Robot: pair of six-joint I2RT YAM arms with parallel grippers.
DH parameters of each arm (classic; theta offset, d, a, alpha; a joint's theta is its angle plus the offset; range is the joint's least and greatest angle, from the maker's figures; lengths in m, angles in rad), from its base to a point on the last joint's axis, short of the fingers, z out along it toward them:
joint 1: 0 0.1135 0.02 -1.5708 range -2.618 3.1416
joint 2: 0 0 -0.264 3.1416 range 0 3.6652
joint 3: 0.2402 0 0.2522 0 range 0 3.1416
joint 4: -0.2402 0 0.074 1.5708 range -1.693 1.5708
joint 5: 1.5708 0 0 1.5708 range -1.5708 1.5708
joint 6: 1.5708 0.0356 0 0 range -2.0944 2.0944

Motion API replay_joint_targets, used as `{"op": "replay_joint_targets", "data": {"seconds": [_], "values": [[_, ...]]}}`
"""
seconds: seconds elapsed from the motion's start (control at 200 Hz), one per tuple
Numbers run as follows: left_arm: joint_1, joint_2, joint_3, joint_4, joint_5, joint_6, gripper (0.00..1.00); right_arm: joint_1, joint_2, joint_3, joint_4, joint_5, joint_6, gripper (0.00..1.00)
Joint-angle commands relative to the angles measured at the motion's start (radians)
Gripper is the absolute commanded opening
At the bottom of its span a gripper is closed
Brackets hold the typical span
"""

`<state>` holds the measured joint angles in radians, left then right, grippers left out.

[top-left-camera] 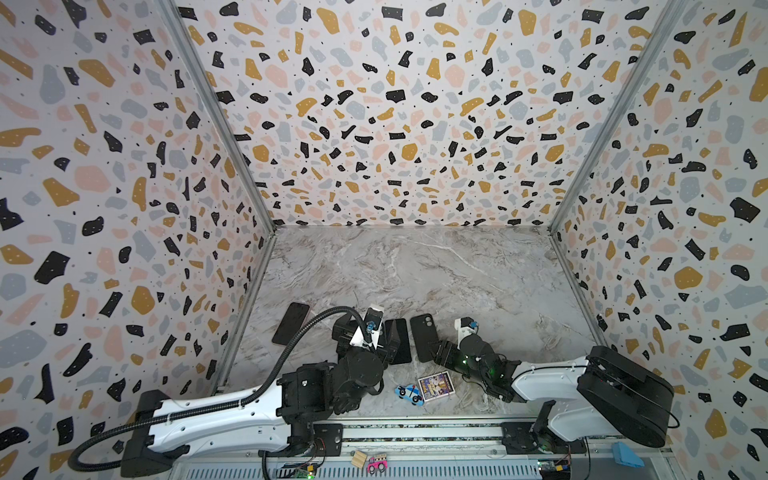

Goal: Take the phone out of the phone case

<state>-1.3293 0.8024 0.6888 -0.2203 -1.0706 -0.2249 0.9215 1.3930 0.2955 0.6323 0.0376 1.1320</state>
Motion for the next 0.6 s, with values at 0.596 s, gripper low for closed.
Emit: {"op": "replay_joint_targets", "data": {"seconds": [0.596], "values": [[0.007,-0.008,0.034,0.003,0.005,-0.008,1.00,-0.076,-0.151,0.118,-0.336,-0.113,-0.260,0.70]]}}
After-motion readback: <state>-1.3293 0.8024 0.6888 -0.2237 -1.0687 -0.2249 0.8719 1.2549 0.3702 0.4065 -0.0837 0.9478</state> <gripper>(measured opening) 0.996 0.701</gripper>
